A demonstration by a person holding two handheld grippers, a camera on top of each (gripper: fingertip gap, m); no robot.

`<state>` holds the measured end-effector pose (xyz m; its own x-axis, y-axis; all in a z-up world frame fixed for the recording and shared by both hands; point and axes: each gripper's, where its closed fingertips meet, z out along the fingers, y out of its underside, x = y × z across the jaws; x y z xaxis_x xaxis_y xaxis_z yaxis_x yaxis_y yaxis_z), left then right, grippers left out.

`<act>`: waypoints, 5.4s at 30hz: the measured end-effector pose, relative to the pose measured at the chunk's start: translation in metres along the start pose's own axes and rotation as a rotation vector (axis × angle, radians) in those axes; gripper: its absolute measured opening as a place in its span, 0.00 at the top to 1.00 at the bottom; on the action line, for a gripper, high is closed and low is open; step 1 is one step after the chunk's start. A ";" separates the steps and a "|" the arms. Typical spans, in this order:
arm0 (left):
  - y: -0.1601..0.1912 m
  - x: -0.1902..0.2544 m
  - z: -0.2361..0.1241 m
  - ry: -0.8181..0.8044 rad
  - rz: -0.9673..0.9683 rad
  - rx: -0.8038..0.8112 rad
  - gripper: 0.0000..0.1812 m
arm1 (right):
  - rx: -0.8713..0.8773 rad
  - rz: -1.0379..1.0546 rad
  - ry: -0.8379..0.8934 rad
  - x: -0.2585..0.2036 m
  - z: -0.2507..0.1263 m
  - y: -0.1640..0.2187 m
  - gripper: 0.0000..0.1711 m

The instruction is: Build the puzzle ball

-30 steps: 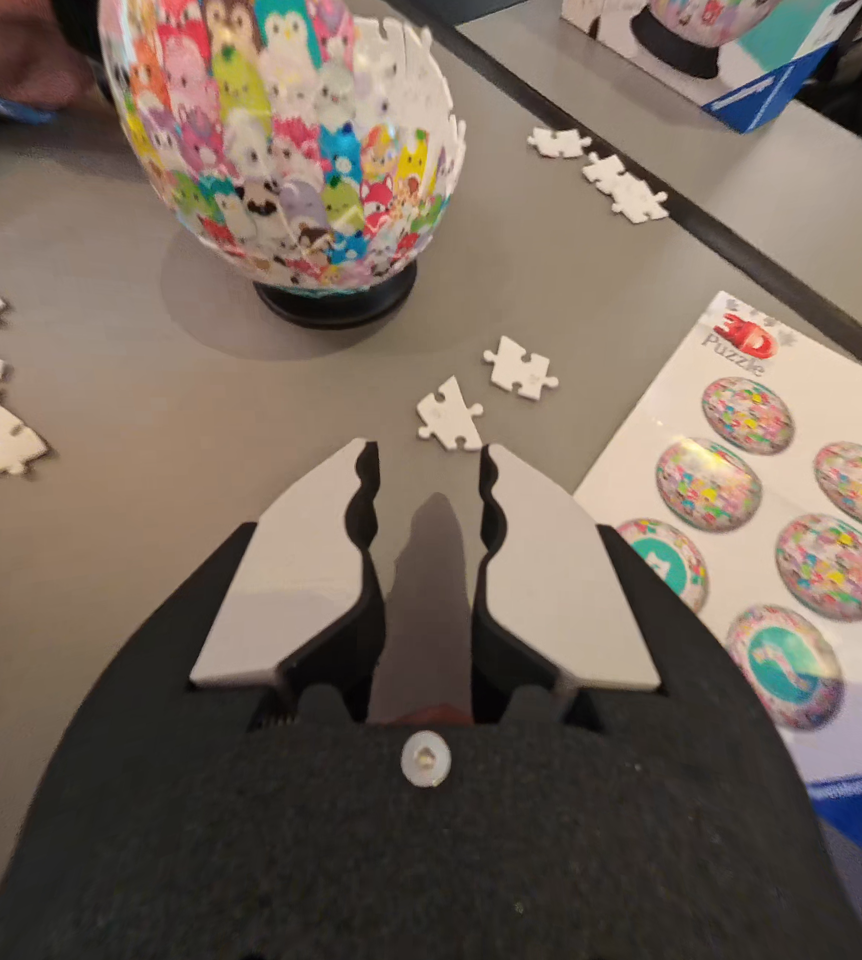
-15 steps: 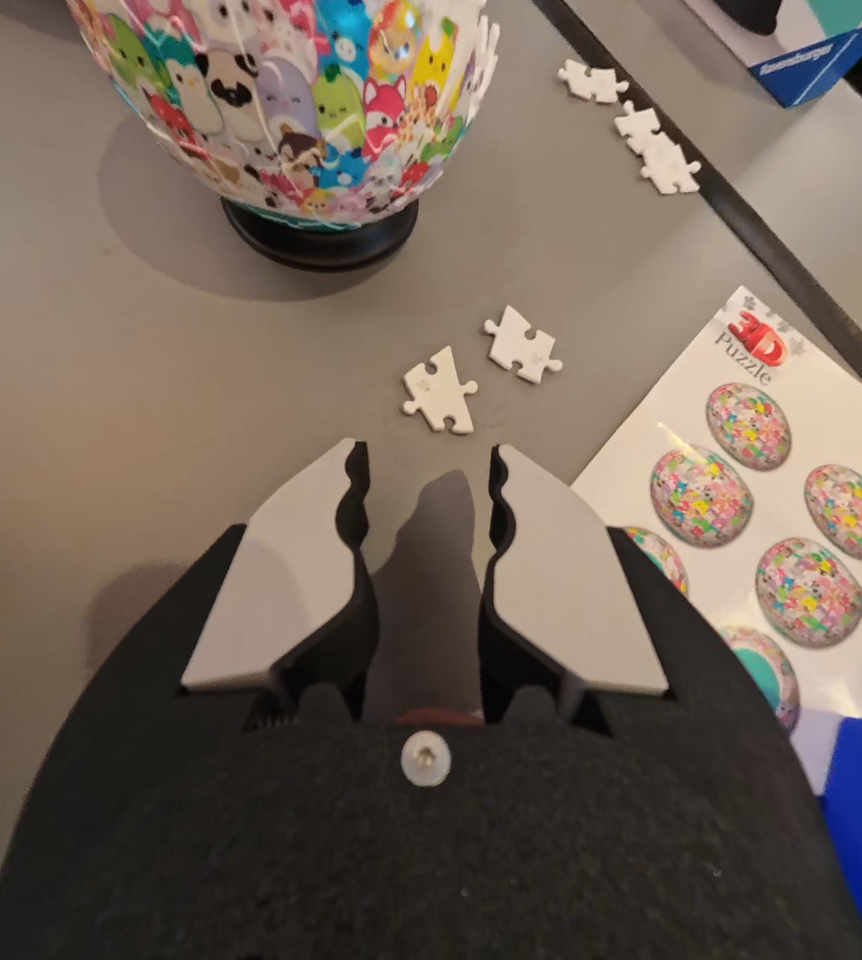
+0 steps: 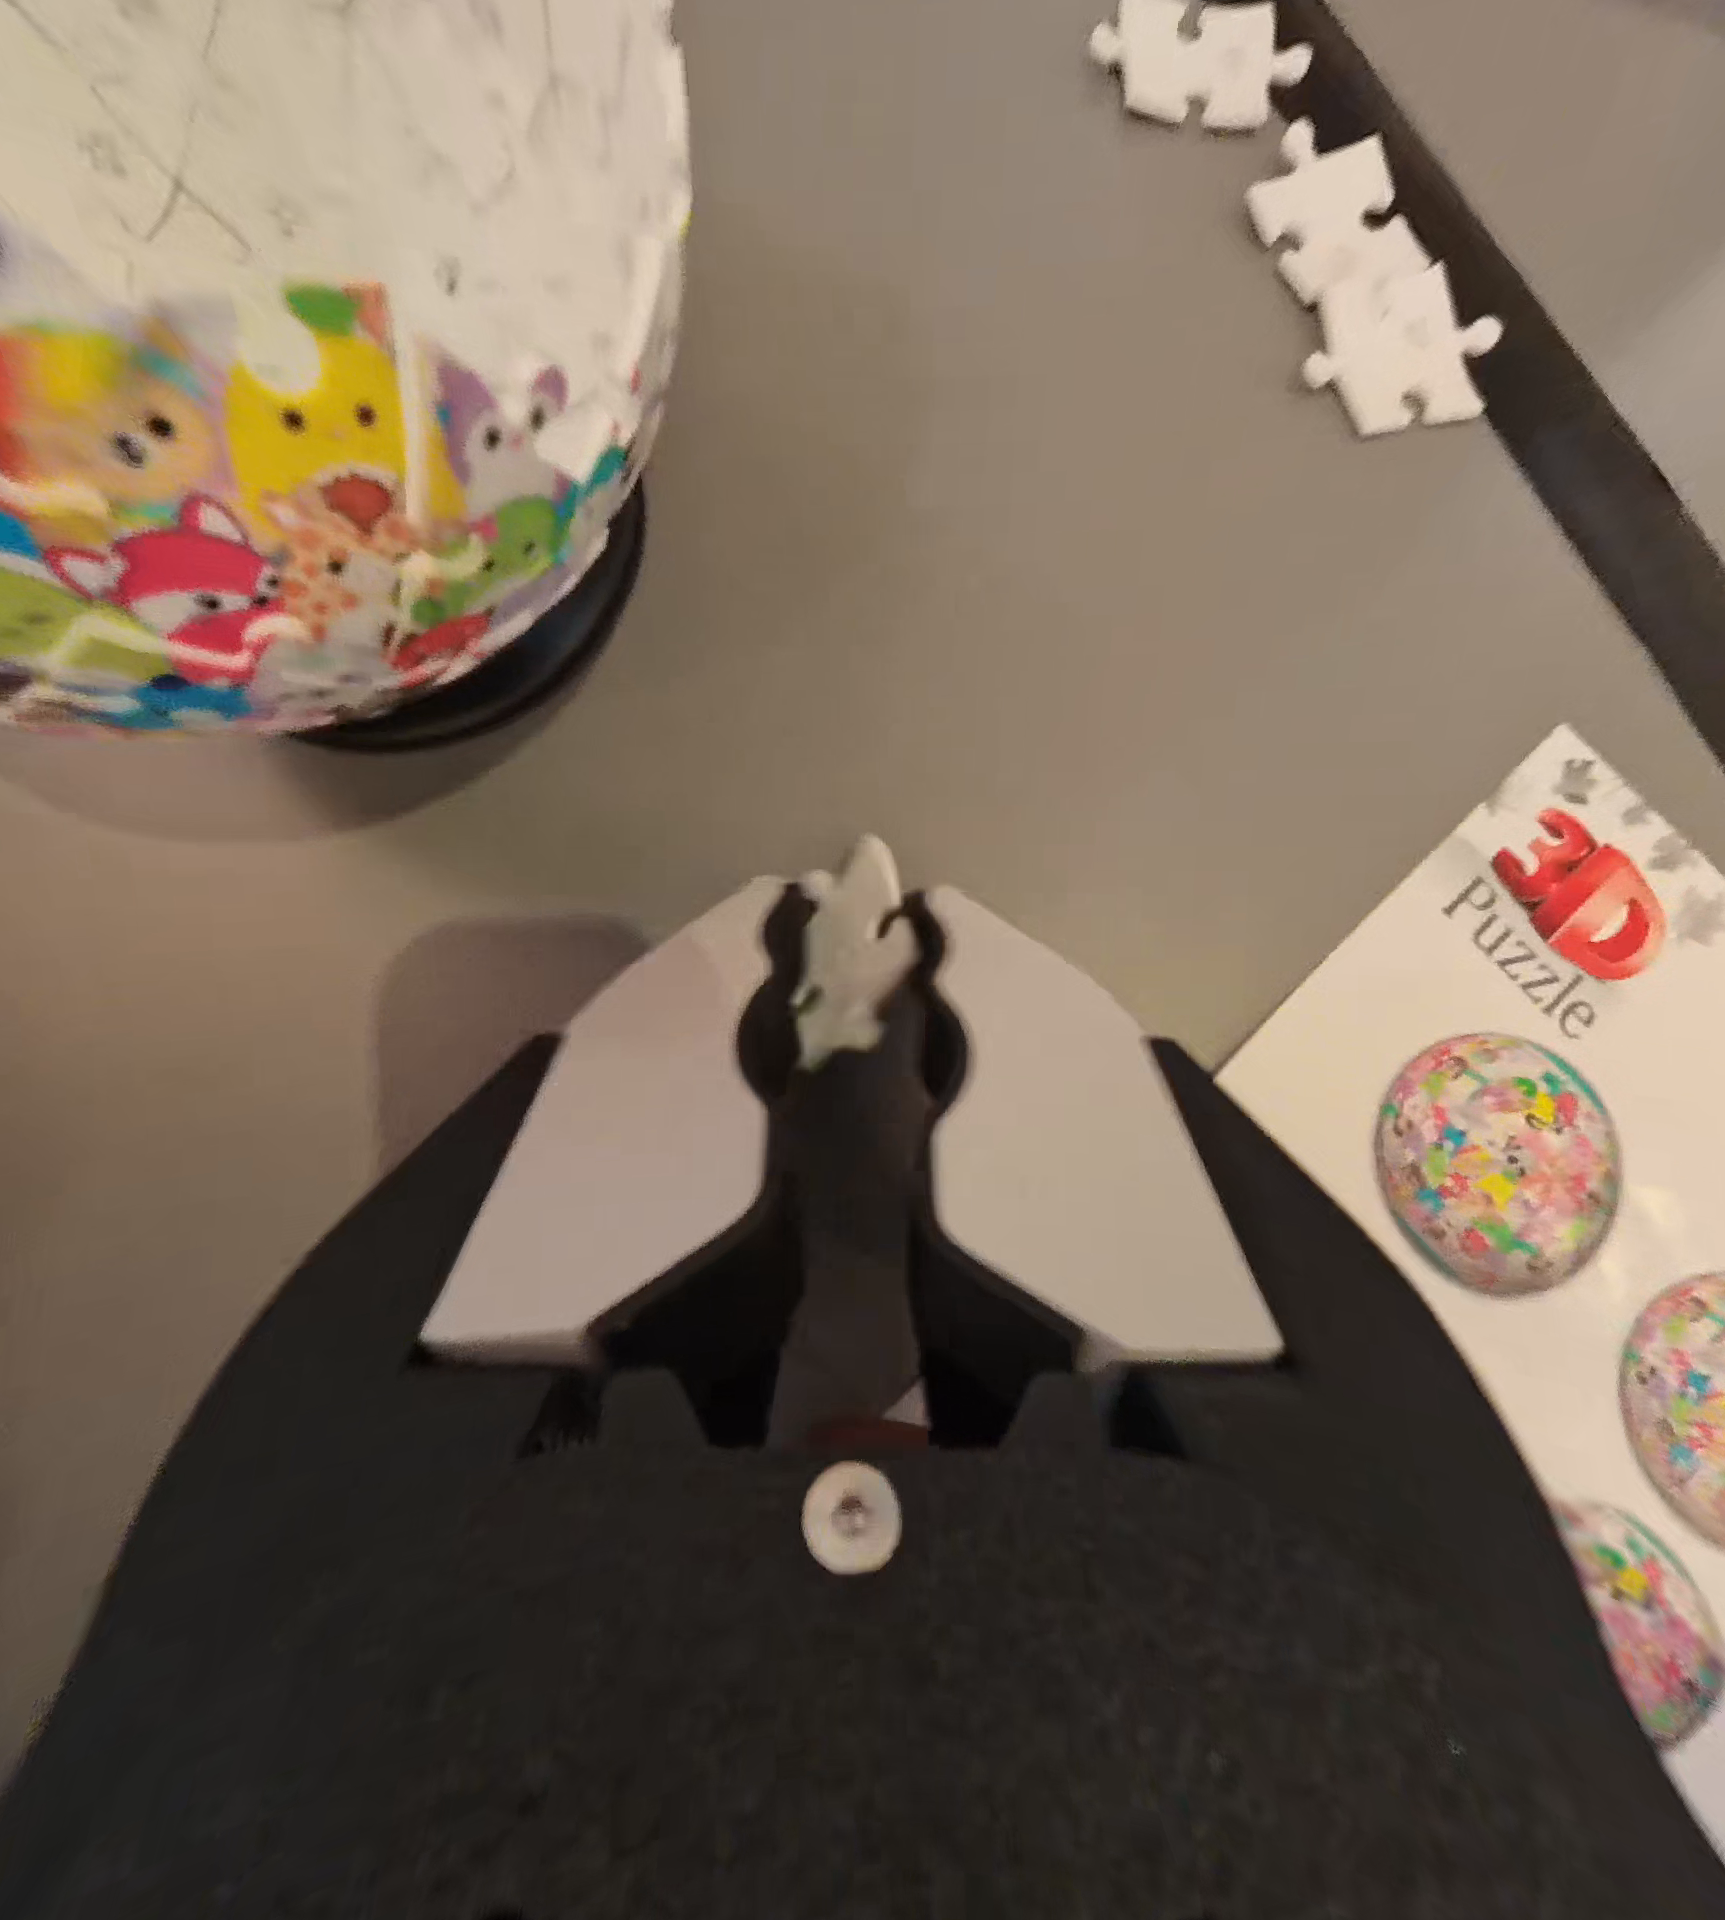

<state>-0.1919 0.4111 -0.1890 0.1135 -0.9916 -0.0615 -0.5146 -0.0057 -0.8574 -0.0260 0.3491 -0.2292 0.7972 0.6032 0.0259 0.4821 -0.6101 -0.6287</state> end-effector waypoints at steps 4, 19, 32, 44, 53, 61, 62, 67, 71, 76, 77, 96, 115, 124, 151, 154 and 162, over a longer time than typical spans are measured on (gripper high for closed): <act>-0.007 -0.005 -0.006 -0.023 -0.018 0.051 0.78 | 0.001 -0.004 0.022 -0.004 -0.006 0.002 0.96; -0.155 0.219 -0.098 0.519 -0.141 0.356 0.83 | 0.973 -0.003 -0.440 -0.219 -0.211 -0.135 0.99; -0.124 0.272 -0.142 0.525 -0.304 0.413 0.99 | 0.975 0.063 -0.618 -0.289 -0.209 -0.122 0.93; -0.097 0.275 -0.139 0.429 -0.238 0.323 0.99 | 0.479 -0.395 -0.416 -0.297 -0.190 -0.103 0.96; -0.093 0.277 -0.135 0.432 -0.224 0.299 0.99 | 0.407 -0.472 -0.360 -0.299 -0.189 -0.093 0.96; -0.093 0.281 -0.132 0.420 -0.180 0.285 0.99 | 0.351 -0.504 -0.322 -0.298 -0.183 -0.086 0.98; -0.092 0.281 -0.132 0.414 -0.178 0.286 0.99 | 0.344 -0.506 -0.320 -0.298 -0.183 -0.086 0.98; -0.093 0.281 -0.131 0.421 -0.188 0.294 0.99 | 0.336 -0.533 -0.291 -0.298 -0.184 -0.085 0.98; -0.089 0.283 -0.128 0.412 -0.182 0.278 0.99 | 0.290 -0.567 -0.278 -0.297 -0.181 -0.081 0.98; -0.083 0.281 -0.127 0.361 -0.143 0.261 0.99 | 0.244 -0.617 -0.260 -0.298 -0.177 -0.077 0.99; -0.081 0.280 -0.127 0.354 -0.142 0.259 0.99 | 0.237 -0.622 -0.264 -0.298 -0.176 -0.076 0.99; -0.068 0.234 -0.129 0.283 -0.229 0.326 0.83 | 0.168 -0.671 -0.170 -0.230 -0.204 -0.106 0.99; -0.095 0.011 -0.098 0.019 -0.297 0.295 0.75 | 0.427 -0.687 -0.001 -0.047 -0.162 -0.201 0.99; -0.101 -0.034 0.009 0.248 -0.102 -0.090 0.79 | 0.297 -0.690 -0.123 -0.030 -0.077 -0.166 0.99; -0.063 -0.020 0.064 0.459 -0.056 -0.177 1.00 | -0.001 -0.709 -0.211 -0.024 -0.014 -0.142 0.99; -0.062 -0.018 0.066 0.466 -0.056 -0.185 1.00 | -0.001 -0.716 -0.208 -0.026 -0.014 -0.143 0.99; -0.058 -0.010 0.068 0.488 -0.043 -0.210 1.00 | -0.012 -0.729 -0.199 -0.026 -0.012 -0.142 0.99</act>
<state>-0.1058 0.4299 -0.1736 -0.2443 -0.9343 0.2596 -0.6832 -0.0241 -0.7298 -0.1115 0.4139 -0.1316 0.1951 0.9368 0.2904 0.8669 -0.0262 -0.4978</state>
